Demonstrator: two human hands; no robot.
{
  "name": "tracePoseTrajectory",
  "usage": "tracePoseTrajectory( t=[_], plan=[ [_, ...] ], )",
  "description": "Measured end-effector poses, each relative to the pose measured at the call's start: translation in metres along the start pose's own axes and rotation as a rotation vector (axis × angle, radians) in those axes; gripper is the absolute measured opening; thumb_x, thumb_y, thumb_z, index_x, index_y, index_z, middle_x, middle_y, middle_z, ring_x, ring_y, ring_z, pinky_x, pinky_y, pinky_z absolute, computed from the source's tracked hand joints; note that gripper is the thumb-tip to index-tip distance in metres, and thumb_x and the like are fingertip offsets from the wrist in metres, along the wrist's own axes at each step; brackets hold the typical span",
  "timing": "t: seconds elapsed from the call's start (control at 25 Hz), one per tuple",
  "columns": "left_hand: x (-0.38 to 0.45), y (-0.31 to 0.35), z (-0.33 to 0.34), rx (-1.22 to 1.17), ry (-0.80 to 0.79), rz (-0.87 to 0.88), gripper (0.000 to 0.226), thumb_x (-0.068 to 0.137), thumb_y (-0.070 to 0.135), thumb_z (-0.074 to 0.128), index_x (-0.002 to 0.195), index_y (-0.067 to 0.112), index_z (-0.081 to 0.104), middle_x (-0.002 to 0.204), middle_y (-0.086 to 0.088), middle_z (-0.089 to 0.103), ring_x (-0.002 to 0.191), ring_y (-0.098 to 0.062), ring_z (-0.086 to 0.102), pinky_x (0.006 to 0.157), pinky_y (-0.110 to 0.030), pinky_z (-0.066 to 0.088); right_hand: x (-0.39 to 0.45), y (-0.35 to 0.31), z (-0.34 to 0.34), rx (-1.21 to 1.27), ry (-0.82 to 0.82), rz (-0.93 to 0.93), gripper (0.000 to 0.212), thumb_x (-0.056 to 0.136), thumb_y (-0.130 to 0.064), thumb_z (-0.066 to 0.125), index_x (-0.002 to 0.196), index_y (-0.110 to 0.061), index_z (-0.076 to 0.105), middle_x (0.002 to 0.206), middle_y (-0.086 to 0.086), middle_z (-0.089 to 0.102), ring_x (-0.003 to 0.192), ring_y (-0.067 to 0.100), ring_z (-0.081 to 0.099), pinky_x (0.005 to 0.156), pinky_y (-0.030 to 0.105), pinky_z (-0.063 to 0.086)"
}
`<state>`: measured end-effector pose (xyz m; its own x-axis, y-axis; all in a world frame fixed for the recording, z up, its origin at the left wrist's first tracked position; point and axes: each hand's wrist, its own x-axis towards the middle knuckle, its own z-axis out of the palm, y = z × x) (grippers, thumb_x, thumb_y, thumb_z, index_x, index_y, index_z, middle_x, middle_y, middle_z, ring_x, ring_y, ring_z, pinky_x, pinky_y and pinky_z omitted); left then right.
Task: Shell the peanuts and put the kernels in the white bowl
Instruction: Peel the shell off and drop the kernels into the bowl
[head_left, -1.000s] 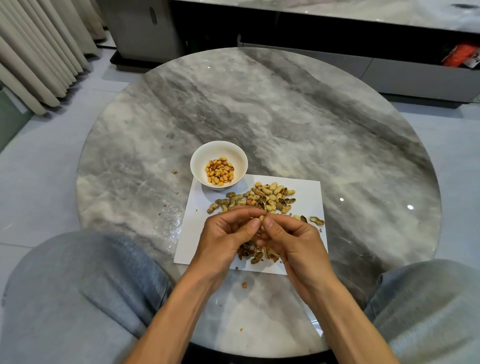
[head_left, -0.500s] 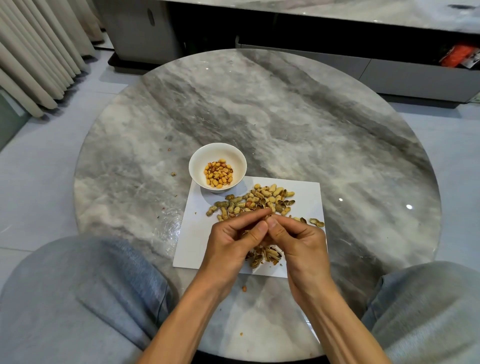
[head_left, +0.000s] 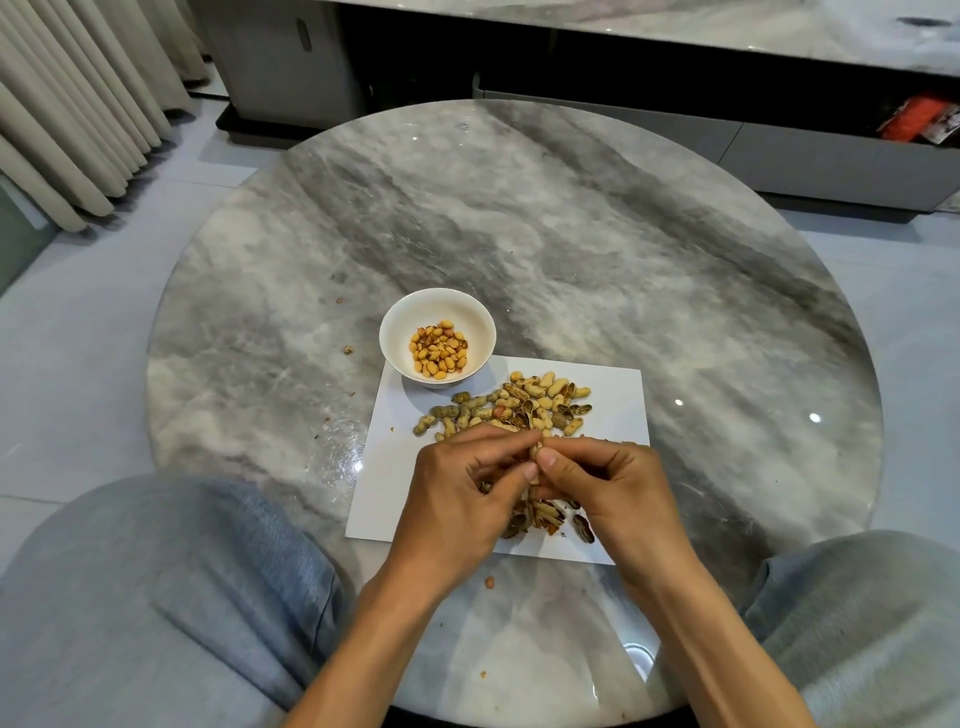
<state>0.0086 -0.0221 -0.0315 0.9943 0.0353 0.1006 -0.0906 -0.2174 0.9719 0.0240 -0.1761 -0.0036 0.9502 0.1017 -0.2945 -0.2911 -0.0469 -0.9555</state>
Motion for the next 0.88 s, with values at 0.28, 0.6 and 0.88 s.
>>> tracePoseTrajectory(
  t=[0.28, 0.6, 0.88],
  plan=[
    [0.0053, 0.0002, -0.0015, 0.043, 0.038, 0.048, 0.03, 0.077, 0.003, 0.082, 0.103, 0.018, 0.078, 0.093, 0.017, 0.073, 0.086, 0.0, 0.071, 0.075, -0.02, 0.058, -0.0005, -0.0046, -0.0008, 0.0, -0.014, -0.013, 0.011, 0.082, -0.001, 0.074, 0.085, -0.011, 0.08, 0.079, 0.008, 0.077, 0.073, 0.018, 0.074, 0.067, 0.021, 0.057],
    [0.0058, 0.0035, 0.0, -0.035, 0.07, 0.078, 0.034, 0.075, -0.001, 0.082, 0.1, 0.021, 0.077, 0.088, 0.009, 0.074, 0.08, -0.005, 0.071, 0.072, -0.018, 0.057, -0.0022, -0.0002, 0.0049, 0.243, 0.051, 0.058, 0.013, 0.077, -0.007, 0.073, 0.078, -0.015, 0.082, 0.085, 0.016, 0.077, 0.079, 0.025, 0.075, 0.07, 0.025, 0.059],
    [0.0023, 0.0017, 0.0013, 0.089, 0.021, 0.094, 0.03, 0.082, 0.006, 0.075, 0.109, 0.018, 0.077, 0.102, 0.015, 0.072, 0.092, 0.0, 0.07, 0.08, -0.021, 0.058, -0.0025, -0.0022, 0.0015, -0.064, 0.044, -0.111, 0.017, 0.083, -0.001, 0.074, 0.084, -0.016, 0.081, 0.082, 0.004, 0.078, 0.08, 0.021, 0.075, 0.072, 0.026, 0.058]
  ],
)
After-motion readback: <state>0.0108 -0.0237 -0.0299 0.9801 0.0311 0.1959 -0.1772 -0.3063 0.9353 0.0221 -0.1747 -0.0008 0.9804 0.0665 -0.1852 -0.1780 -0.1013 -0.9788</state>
